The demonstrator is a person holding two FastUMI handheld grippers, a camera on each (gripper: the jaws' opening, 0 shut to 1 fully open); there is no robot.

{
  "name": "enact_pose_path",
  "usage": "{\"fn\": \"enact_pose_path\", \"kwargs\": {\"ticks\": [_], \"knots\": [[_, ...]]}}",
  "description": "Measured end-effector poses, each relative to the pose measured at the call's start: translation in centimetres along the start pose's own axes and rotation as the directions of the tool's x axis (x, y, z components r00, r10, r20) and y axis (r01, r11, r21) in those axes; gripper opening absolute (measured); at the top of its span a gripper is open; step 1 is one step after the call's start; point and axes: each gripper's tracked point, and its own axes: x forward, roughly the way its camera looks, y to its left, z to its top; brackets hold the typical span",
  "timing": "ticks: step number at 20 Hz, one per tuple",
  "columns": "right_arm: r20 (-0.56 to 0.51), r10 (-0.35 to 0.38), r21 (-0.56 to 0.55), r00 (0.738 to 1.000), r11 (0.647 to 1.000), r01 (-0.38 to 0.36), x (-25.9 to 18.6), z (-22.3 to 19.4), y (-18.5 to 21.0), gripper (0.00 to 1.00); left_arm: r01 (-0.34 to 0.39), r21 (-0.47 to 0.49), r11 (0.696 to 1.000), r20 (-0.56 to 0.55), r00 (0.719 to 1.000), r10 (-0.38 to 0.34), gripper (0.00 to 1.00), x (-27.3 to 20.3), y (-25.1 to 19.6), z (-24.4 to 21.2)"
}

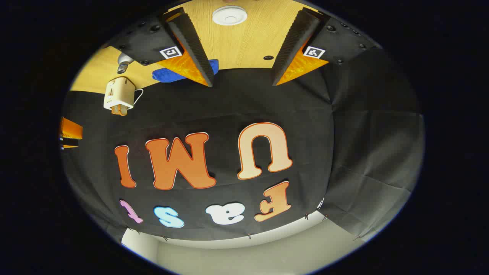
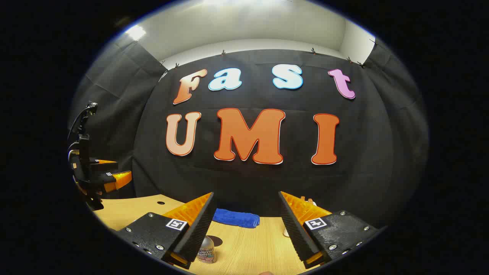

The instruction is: Open the teacup lid with one hand, grasp the water bottle and pour water into the teacup with the other hand; after pouring, place the water bottle on the coaster and then close the teacup lid.

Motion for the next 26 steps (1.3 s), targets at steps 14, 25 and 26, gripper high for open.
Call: {"fn": "enact_pose_path", "kwargs": {"ticks": [14, 25, 26], "knots": [[0.002, 0.002, 0.014, 1.000, 1.000, -0.002, -0.4, 0.2, -0.1, 0.96, -0.006, -0.012, 1.000, 0.037, 0.999, 0.006, 1.00, -0.7, 0.1, 1.1], [-0.030, 0.055, 0.022, 0.998, 0.998, -0.055, -0.5, -2.2, 1.9, 0.96, 0.020, -0.039, 0.999, -0.026, 0.999, -0.021, 1.00, -0.1, -0.1, -2.3], [-0.042, 0.069, 0.028, 0.997, 0.997, -0.068, -0.6, -2.9, 2.3, 0.96, 0.024, -0.039, 0.999, -0.047, 0.999, -0.026, 1.00, 0.0, -0.1, -3.4]]}}
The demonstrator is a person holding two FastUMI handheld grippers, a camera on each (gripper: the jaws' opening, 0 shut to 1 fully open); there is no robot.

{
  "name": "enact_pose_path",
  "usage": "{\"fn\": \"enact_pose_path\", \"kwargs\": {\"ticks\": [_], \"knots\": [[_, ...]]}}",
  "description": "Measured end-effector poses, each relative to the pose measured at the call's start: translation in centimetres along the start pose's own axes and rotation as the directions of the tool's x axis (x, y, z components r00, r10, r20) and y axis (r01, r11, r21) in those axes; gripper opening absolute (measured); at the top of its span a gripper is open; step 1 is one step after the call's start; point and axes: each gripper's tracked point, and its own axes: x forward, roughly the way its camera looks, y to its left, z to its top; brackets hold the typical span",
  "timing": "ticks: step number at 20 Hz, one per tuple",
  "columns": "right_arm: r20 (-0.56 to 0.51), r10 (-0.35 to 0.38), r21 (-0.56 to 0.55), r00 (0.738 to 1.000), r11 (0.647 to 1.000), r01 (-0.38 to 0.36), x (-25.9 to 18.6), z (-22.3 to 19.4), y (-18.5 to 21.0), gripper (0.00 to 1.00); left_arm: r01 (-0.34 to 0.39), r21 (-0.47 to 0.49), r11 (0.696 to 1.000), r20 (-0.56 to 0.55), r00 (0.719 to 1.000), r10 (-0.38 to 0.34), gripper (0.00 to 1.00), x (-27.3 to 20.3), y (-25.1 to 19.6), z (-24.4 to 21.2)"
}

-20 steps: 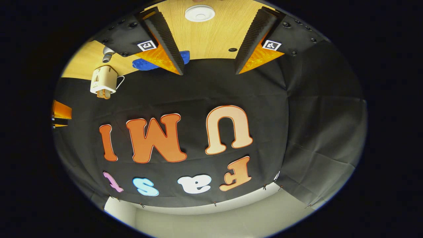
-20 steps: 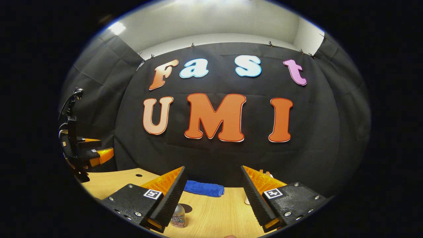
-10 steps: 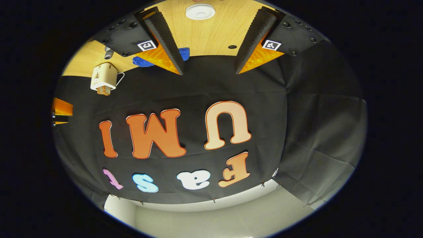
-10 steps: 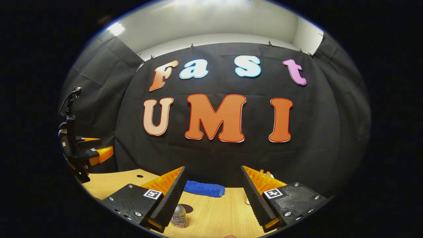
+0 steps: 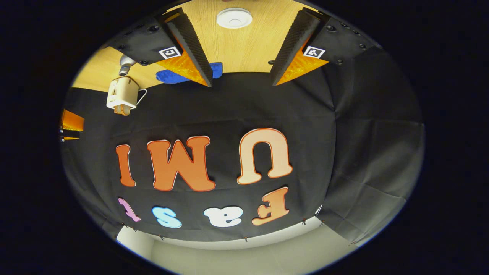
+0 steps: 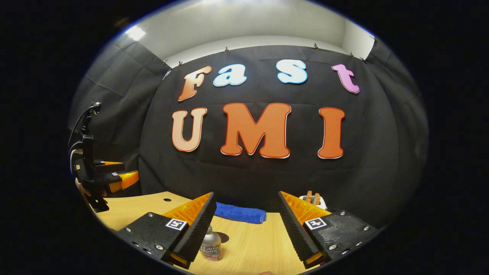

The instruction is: Open the teacup lid with one hand, grasp the water bottle and pour water into the teacup with the other hand; after pouring, place the water bottle on the coaster and then close the teacup lid.

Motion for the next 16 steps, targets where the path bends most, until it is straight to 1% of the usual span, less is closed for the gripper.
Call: {"fn": "enact_pose_path", "kwargs": {"ticks": [4, 8, 12, 16], "knots": [[-0.055, 0.052, 0.009, 0.997, 0.999, -0.052, 0.2, -3.1, 1.9, 0.96, 0.010, 0.011, 1.000, -0.068, 0.998, -0.009, 1.00, 0.5, 0.1, -3.8], [-0.071, 0.099, 0.009, 0.993, 0.995, -0.099, 0.2, -5.1, 3.9, 0.96, 0.010, 0.013, 1.000, -0.116, 0.993, -0.008, 1.00, 0.8, 0.5, -6.8], [-0.124, 0.119, -0.005, 0.985, 0.993, -0.121, 0.3, -8.3, 5.0, 0.96, 0.015, 0.027, 1.000, -0.140, 0.990, -0.011, 1.00, 1.0, 0.7, -9.3], [-0.194, 0.138, 0.000, 0.971, 0.990, -0.140, 0.6, -12.0, 6.0, 0.97, 0.036, 0.019, 0.999, -0.198, 0.980, -0.032, 1.00, 1.3, 0.2, -12.7]]}}
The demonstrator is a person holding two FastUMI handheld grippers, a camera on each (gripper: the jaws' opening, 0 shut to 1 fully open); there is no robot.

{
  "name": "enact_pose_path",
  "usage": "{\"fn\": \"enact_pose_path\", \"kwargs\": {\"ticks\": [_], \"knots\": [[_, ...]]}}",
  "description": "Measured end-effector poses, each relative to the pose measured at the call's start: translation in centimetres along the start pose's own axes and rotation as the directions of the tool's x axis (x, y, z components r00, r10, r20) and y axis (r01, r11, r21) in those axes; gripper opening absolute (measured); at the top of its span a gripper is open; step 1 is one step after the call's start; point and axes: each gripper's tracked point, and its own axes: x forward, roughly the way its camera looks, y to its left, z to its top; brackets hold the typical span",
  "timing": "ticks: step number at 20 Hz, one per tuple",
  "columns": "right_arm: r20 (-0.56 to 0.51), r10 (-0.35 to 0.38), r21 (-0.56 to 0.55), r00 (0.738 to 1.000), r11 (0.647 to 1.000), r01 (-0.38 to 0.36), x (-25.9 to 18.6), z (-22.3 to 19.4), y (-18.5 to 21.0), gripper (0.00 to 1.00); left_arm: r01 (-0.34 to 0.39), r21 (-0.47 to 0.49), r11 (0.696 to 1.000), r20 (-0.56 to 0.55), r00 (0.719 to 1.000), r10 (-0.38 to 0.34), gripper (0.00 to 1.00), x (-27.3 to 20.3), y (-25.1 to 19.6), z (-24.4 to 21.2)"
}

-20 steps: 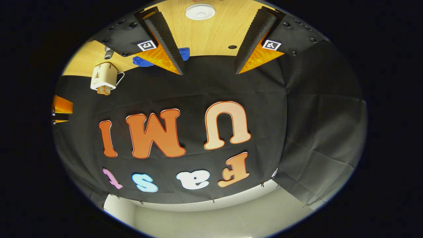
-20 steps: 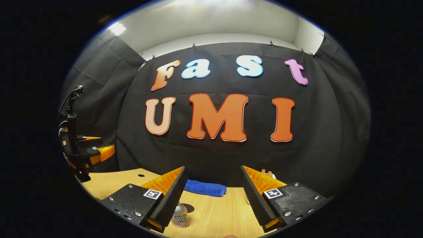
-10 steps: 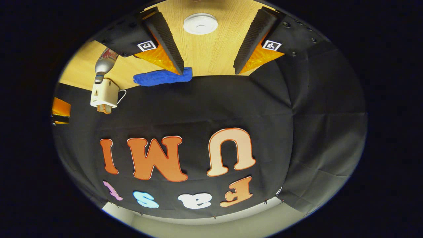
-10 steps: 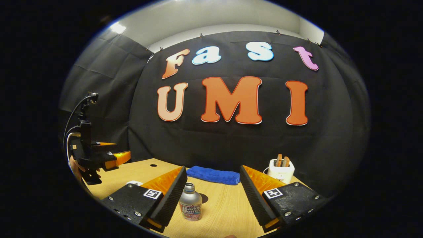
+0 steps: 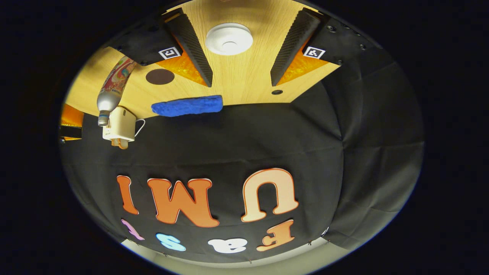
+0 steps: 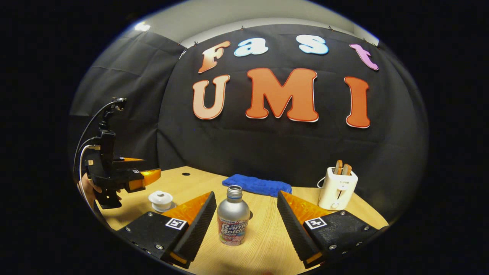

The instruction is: Open the teacup lid with one hand, grasp the water bottle and pour water into the teacup with the other hand; after pouring, place the water bottle on the coaster and then close the teacup lid.

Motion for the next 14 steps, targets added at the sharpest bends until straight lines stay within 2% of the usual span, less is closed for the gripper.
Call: {"fn": "enact_pose_path", "kwargs": {"ticks": [7, 10, 12, 14], "knots": [[-0.129, 0.041, 0.044, 0.991, 0.998, -0.035, 2.2, -5.0, 0.9, 0.97, 0.034, 0.005, 0.999, -0.100, 0.994, -0.033, 0.99, 1.4, -0.6, -4.7], [-0.172, 0.058, 0.046, 0.983, 0.998, -0.051, 3.1, -7.0, 1.4, 0.97, 0.051, -0.001, 0.999, -0.152, 0.987, -0.050, 0.93, 2.0, -1.0, -6.5], [-0.184, 0.065, 0.044, 0.981, 0.997, -0.058, 3.5, -7.6, 1.5, 0.97, 0.059, 0.012, 0.998, -0.173, 0.983, -0.056, 0.96, 2.3, -1.2, -7.2], [-0.194, 0.071, 0.045, 0.978, 0.997, -0.064, 3.9, -8.1, 1.5, 0.97, 0.065, 0.023, 0.998, -0.190, 0.980, -0.059, 0.82, 2.6, -1.4, -7.5]]}}
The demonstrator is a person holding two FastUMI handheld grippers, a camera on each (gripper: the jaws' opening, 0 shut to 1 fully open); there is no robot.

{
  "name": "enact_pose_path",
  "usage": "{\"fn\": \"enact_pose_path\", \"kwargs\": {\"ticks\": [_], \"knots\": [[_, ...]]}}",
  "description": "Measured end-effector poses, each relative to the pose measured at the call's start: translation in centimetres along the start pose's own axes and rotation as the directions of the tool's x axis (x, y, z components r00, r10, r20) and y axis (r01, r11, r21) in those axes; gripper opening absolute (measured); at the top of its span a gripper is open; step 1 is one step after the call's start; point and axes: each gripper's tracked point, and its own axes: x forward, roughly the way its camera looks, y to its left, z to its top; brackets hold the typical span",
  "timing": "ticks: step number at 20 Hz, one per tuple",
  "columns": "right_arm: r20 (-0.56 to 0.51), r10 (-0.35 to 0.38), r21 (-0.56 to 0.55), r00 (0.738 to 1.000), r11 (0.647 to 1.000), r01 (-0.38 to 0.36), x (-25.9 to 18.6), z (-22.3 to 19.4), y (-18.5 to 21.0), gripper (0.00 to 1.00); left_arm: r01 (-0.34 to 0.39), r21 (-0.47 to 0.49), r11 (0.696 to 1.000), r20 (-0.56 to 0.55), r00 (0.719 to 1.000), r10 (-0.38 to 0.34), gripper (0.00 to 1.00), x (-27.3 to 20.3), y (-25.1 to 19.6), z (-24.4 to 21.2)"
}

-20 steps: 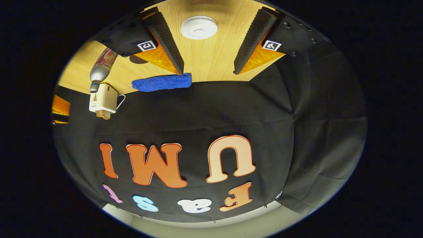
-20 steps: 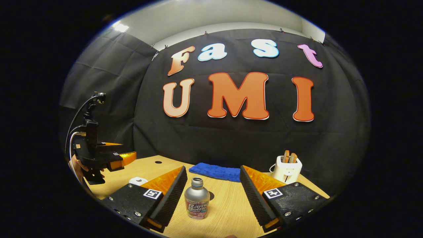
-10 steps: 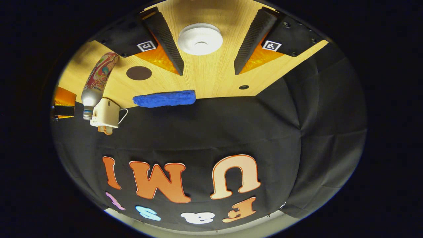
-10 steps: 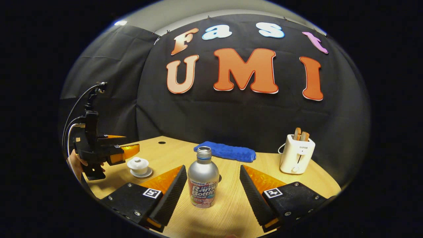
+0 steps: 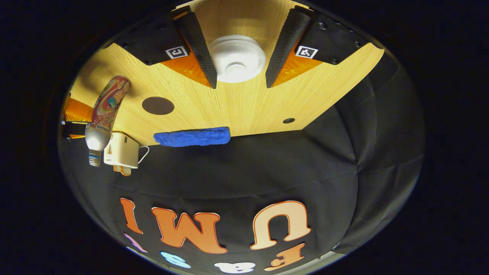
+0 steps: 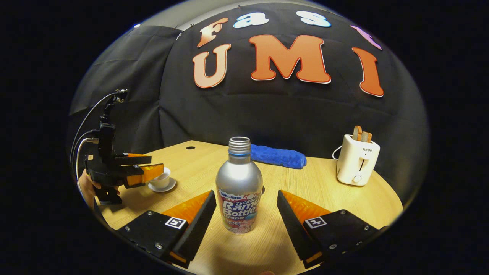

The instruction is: Open the teacup lid with one hand, grasp the water bottle and pour water into the teacup with the other hand; after pouring, place the water bottle on the coaster and then close the teacup lid.

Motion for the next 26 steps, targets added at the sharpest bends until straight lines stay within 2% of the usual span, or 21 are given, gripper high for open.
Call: {"fn": "enact_pose_path", "kwargs": {"ticks": [1, 2, 4, 6, 8, 9, 10, 13, 14, 16, 25, 26], "knots": [[-0.004, 0.004, 0.001, 1.000, 1.000, -0.004, 0.2, -0.1, 0.0, 0.97, -0.003, 0.002, 1.000, -0.005, 1.000, 0.003, 0.82, 0.2, 0.0, -0.1], [-0.006, 0.006, 0.002, 1.000, 1.000, -0.006, 0.3, -0.2, 0.0, 0.97, -0.005, 0.006, 1.000, -0.017, 1.000, 0.005, 0.87, 0.2, -0.1, -0.3], [-0.009, 0.006, 0.002, 1.000, 1.000, -0.006, 0.5, -0.3, -0.2, 0.97, 0.003, 0.011, 1.000, -0.016, 1.000, -0.003, 0.71, 0.5, -0.3, -0.2], [-0.011, 0.010, 0.006, 1.000, 1.000, -0.010, 0.7, -0.4, -0.3, 0.96, 0.019, 0.025, 0.999, -0.033, 0.999, -0.019, 0.60, 0.5, -0.8, -0.6], [-0.018, 0.017, 0.016, 1.000, 1.000, -0.017, 0.9, -0.4, -0.2, 0.96, 0.018, 0.039, 0.999, -0.037, 0.999, -0.016, 0.54, 0.6, -1.0, -0.5], [-0.021, 0.020, 0.020, 1.000, 1.000, -0.020, 0.9, -0.4, -0.3, 0.96, 0.018, 0.047, 0.999, -0.040, 0.999, -0.016, 0.54, 0.5, -1.0, -0.5], [-0.023, 0.023, 0.022, 0.999, 1.000, -0.022, 0.8, -0.5, -0.3, 0.96, -0.001, 0.044, 0.999, -0.021, 1.000, 0.002, 0.49, 0.7, -0.7, -0.1], [-0.026, 0.027, 0.023, 0.999, 0.999, -0.027, 0.9, -0.6, -0.1, 0.96, 0.001, 0.043, 0.999, -0.031, 1.000, 0.000, 0.30, 0.6, -0.7, -0.2], [-0.029, 0.029, 0.021, 0.999, 0.999, -0.029, 1.0, -0.7, -0.1, 0.97, 0.007, 0.041, 0.999, -0.020, 1.000, -0.006, 0.35, 0.5, -0.9, 0.0], [-0.038, 0.030, 0.015, 0.999, 0.999, -0.029, 1.2, -1.0, 0.0, 0.97, 0.014, 0.036, 0.999, -0.023, 1.000, -0.013, 0.30, 0.4, -1.1, -0.1], [-0.110, 0.027, 0.006, 0.994, 1.000, -0.026, 3.4, -2.5, 0.3, 0.96, -0.007, 0.014, 1.000, 0.079, 0.997, 0.006, 0.30, -1.2, 0.1, 3.4], [-0.121, 0.028, 0.010, 0.992, 1.000, -0.027, 3.6, -2.8, 0.5, 0.96, -0.014, 0.013, 1.000, 0.089, 0.996, 0.013, 0.25, -1.5, 0.3, 3.7]]}}
